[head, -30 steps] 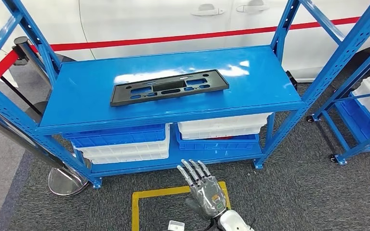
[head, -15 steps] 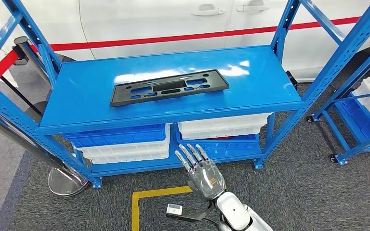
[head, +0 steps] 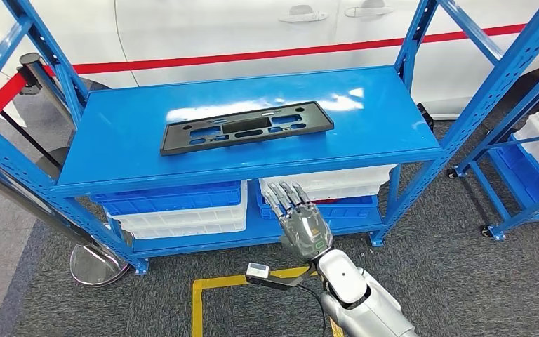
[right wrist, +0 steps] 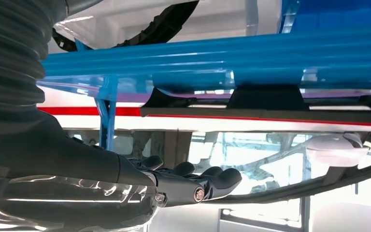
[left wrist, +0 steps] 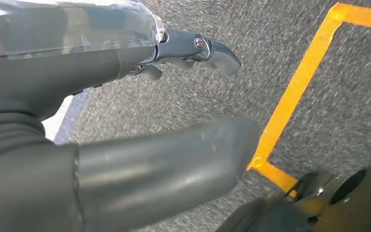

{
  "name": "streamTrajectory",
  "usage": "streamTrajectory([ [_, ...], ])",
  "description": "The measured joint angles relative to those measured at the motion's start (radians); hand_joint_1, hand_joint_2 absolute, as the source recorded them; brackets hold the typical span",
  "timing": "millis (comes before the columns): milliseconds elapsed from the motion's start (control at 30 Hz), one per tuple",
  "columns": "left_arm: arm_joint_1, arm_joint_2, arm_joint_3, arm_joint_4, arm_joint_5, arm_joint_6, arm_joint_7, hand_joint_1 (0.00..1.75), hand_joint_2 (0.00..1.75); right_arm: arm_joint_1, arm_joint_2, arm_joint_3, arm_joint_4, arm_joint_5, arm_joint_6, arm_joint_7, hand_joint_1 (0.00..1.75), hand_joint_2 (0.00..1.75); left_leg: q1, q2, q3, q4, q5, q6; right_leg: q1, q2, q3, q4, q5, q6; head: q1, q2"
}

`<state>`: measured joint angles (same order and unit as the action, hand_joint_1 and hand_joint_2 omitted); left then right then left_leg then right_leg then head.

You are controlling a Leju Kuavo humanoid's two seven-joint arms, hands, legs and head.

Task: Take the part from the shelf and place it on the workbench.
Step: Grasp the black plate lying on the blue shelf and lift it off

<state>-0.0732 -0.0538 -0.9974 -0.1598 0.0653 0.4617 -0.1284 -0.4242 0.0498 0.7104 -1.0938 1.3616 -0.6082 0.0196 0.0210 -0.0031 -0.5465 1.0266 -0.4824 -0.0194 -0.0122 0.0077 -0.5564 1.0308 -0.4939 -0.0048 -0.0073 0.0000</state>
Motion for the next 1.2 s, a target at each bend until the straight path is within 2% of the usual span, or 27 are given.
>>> streamTrajectory([
  [433,-0.003,0.0,0.031,0.0,0.03,-0.031,-0.01,0.0,0.0,0.027,-0.002,0.002,0.036,-0.012,-0.01,0.0,0.0,1.75,-0.001,0.0,0.0,0.002,0.0,0.0,-0.002,0.0,0.0,0.0,0.0,0.0,0.0,0.0],
  [633,-0.005,0.0,0.033,0.0,0.028,-0.034,-0.009,0.0,0.0,0.029,-0.002,0.003,0.045,-0.013,-0.019,-0.004,0.0,1.75,-0.003,0.0,-0.003,0.007,-0.004,0.006,-0.004,0.0,0.0,0.0,0.001,0.004,0.0,0.0],
  [733,-0.006,0.0,0.033,0.0,0.027,-0.034,-0.006,0.0,0.0,0.027,-0.002,0.004,0.045,-0.013,-0.02,-0.007,0.0,1.75,-0.006,0.0,-0.006,0.012,-0.006,0.013,-0.007,0.0,0.0,-0.002,0.002,0.011,0.0,0.0],
  [800,-0.008,0.0,0.033,0.0,0.027,-0.034,-0.003,0.0,0.0,0.025,-0.001,0.005,0.044,-0.013,-0.021,-0.007,0.0,1.75,-0.008,0.0,-0.008,0.005,-0.008,0.025,-0.009,-0.001,0.0,0.006,0.012,0.021,0.0,0.0],
  [867,-0.009,0.0,0.033,0.0,0.027,-0.036,-0.001,0.0,0.0,0.022,0.0,0.005,0.042,-0.012,-0.024,-0.008,0.0,1.75,-0.004,-0.001,0.008,-0.014,-0.008,0.041,-0.01,-0.002,-0.007,0.03,0.018,0.03,0.001,0.0],
  [933,-0.01,-0.002,0.033,0.0,0.025,-0.04,0.0,0.0,0.0,0.013,0.001,0.006,0.035,-0.01,-0.028,-0.009,0.0,1.75,-0.001,-0.001,0.028,-0.025,-0.007,0.052,-0.01,-0.003,-0.044,0.092,-0.011,0.034,0.007,0.0],
  [1000,-0.011,-0.002,0.033,0.0,0.024,-0.043,0.003,0.0,0.0,0.005,0.002,0.006,0.025,-0.009,-0.028,-0.01,0.0,1.75,-0.001,-0.001,0.034,-0.026,-0.011,0.054,-0.011,-0.003,-0.118,0.201,-0.059,0.038,0.011,0.0],
  [1033,-0.011,-0.002,0.033,0.0,0.024,-0.044,0.006,0.0,0.0,0.003,0.002,0.007,0.02,-0.009,-0.025,-0.01,0.0,1.75,0.0,-0.001,0.038,-0.026,-0.014,0.052,-0.013,-0.003,-0.155,0.246,-0.068,0.04,0.013,0.0],
  [1067,-0.01,-0.002,0.033,0.0,0.024,-0.045,0.007,0.0,0.0,0.003,0.002,0.007,0.015,-0.009,-0.022,-0.01,0.0,1.75,0.001,-0.002,0.043,-0.025,-0.02,0.048,-0.015,-0.004,-0.178,0.263,-0.058,0.042,0.013,0.0],
  [1100,-0.009,-0.002,0.033,0.0,0.024,-0.046,0.008,0.0,0.0,0.003,0.003,0.008,0.01,-0.009,-0.018,-0.01,0.0,1.75,0.004,-0.003,0.051,-0.025,-0.026,0.044,-0.017,-0.005,-0.183,0.245,-0.029,0.044,0.014,0.0],
  [1167,-0.008,-0.003,0.033,0.0,0.025,-0.047,0.009,0.0,0.0,0.001,0.003,0.011,0.0,-0.009,-0.011,-0.01,0.0,1.75,0.011,-0.005,0.074,-0.024,-0.045,0.031,-0.022,-0.007,-0.145,0.126,0.062,0.049,0.015,0.0],
  [1200,-0.009,-0.003,0.033,0.0,0.025,-0.047,0.009,0.0,0.0,-0.001,0.003,0.011,-0.003,-0.009,-0.008,-0.01,0.0,1.75,0.013,-0.005,0.084,-0.024,-0.053,0.023,-0.02,-0.008,-0.128,0.069,0.087,0.049,0.016,0.0],
])
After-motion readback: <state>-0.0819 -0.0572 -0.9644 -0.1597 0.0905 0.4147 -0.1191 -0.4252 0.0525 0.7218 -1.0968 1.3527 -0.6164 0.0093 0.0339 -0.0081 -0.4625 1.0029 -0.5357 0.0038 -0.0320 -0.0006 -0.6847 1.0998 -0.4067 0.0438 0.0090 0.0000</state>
